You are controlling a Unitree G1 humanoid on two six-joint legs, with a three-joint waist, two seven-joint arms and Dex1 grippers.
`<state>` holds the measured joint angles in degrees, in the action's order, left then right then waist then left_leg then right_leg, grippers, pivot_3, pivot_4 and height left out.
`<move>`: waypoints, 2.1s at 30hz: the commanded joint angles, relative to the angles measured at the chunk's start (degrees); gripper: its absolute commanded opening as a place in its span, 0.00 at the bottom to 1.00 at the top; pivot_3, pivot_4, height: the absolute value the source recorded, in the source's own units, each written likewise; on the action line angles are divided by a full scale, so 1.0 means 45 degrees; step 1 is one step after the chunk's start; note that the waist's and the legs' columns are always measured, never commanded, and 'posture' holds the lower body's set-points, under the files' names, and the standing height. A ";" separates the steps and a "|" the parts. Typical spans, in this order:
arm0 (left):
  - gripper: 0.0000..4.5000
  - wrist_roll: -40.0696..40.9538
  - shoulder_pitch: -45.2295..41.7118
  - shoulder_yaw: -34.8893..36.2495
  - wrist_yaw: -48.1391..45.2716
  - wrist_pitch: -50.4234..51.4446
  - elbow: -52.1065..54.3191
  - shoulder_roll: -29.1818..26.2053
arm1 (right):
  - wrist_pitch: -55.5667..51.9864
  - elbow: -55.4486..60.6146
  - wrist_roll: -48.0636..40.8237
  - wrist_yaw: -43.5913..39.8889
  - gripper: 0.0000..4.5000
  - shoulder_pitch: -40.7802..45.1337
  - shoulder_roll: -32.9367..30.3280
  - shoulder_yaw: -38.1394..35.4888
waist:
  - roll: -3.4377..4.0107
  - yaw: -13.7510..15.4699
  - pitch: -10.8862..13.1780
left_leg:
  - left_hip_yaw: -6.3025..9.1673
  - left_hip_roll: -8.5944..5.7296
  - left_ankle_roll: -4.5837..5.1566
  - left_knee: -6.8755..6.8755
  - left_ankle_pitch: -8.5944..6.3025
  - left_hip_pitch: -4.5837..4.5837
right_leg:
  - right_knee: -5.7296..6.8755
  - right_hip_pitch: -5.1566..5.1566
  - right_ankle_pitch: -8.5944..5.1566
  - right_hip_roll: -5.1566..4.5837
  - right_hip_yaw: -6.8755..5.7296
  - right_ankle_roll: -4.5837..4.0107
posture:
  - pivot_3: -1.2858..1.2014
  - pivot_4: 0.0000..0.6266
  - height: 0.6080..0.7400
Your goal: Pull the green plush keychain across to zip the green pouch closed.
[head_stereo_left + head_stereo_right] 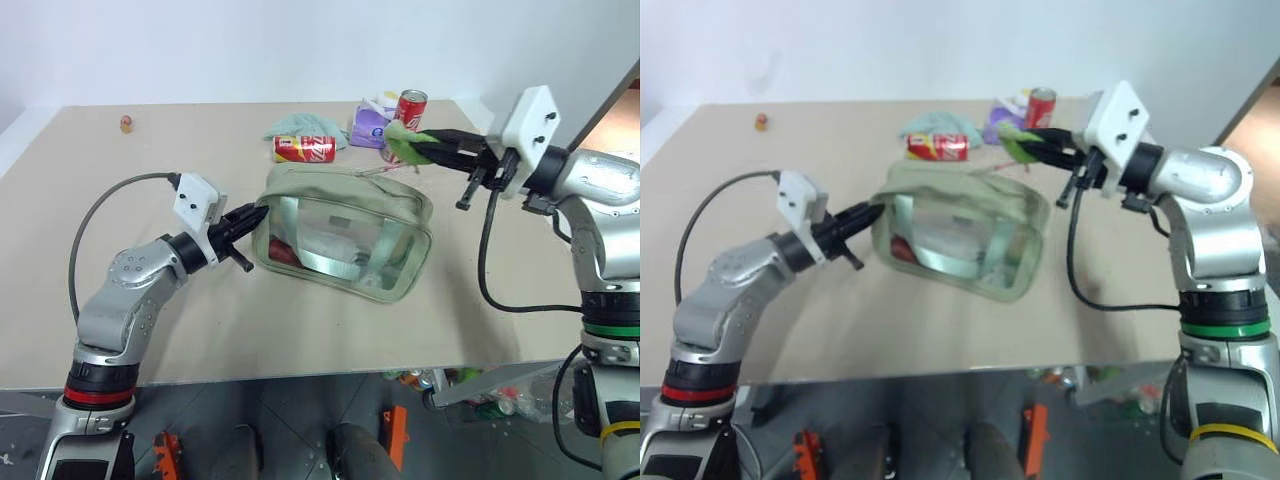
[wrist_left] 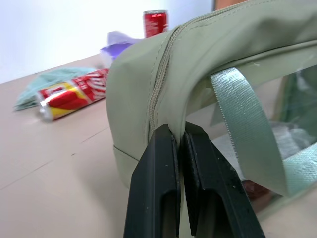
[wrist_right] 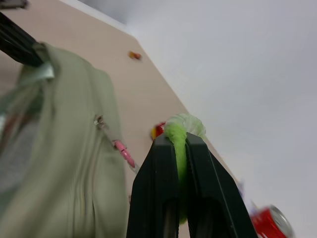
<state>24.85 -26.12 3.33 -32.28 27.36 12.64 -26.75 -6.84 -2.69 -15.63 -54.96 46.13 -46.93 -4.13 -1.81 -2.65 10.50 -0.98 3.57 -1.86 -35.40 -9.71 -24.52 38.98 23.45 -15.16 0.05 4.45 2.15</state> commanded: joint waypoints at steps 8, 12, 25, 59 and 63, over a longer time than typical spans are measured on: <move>0.00 -0.0529 -0.0437 0.0770 0.0862 -0.0836 -0.0420 0.0034 | 0.0077 -0.0159 0.0627 0.1611 0.00 -0.0853 -0.0806 -0.1594 | 0.0000 0.0020 0.0000 | 0.0000 -0.0011 0.0000 0.0001 0.0000 -0.0005 | 0.0000 -0.0004 0.0000 -0.0012 0.0002 -0.0001 | 0.52 0.24 1.00; 0.00 -0.0713 -0.0426 0.0810 0.1012 -0.1098 -0.0487 0.0044 | -0.0586 0.0129 0.1125 0.2649 0.00 -0.2386 -0.1061 -0.2233 | -0.0001 0.0024 0.0000 | -0.0001 -0.0031 0.0000 0.0004 0.0000 -0.0009 | 0.0000 -0.0004 0.0001 -0.0035 0.0002 -0.0001 | 0.52 0.24 1.00; 0.00 -0.0794 -0.0501 0.0677 0.1068 -0.1119 -0.0733 0.0140 | -0.4351 0.3334 0.2040 0.5379 0.00 -0.5533 0.0928 -0.0402 | 0.0000 -0.0006 -0.0001 | 0.0001 -0.0050 -0.0014 -0.0004 0.0014 0.0006 | 0.0002 -0.0016 0.0001 -0.0046 0.0010 0.0059 | 0.52 0.24 1.00; 0.00 -0.0599 -0.0112 0.0593 0.1518 -0.0541 -0.0083 0.0670 | -0.1507 0.0719 0.4888 0.6066 0.00 -0.4714 0.3996 0.2651 | -0.0014 -0.0002 -0.0009 | 0.0001 -0.0049 -0.0031 -0.0004 0.0031 0.0016 | 0.0000 -0.0022 0.0028 -0.0036 0.0020 0.0064 | 0.52 0.24 1.00; 0.00 -0.0311 -0.0072 0.0629 0.1165 -0.0231 -0.0041 0.0570 | -0.1805 0.1094 0.3889 0.5829 0.00 -0.4810 0.4004 0.1577 | -0.0014 0.0001 -0.0009 | 0.0003 -0.0050 -0.0033 -0.0005 0.0033 0.0015 | 0.0000 -0.0026 0.0029 -0.0039 0.0017 0.0066 | 0.52 0.24 1.00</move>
<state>21.95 -26.47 5.12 -25.97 25.77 9.74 -23.71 -14.66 -0.31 4.47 -28.32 24.46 -28.76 6.47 -1.87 -2.64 10.46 -0.98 3.33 -2.01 -35.43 -9.57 -24.46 38.98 23.34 -15.03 -0.14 4.53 2.46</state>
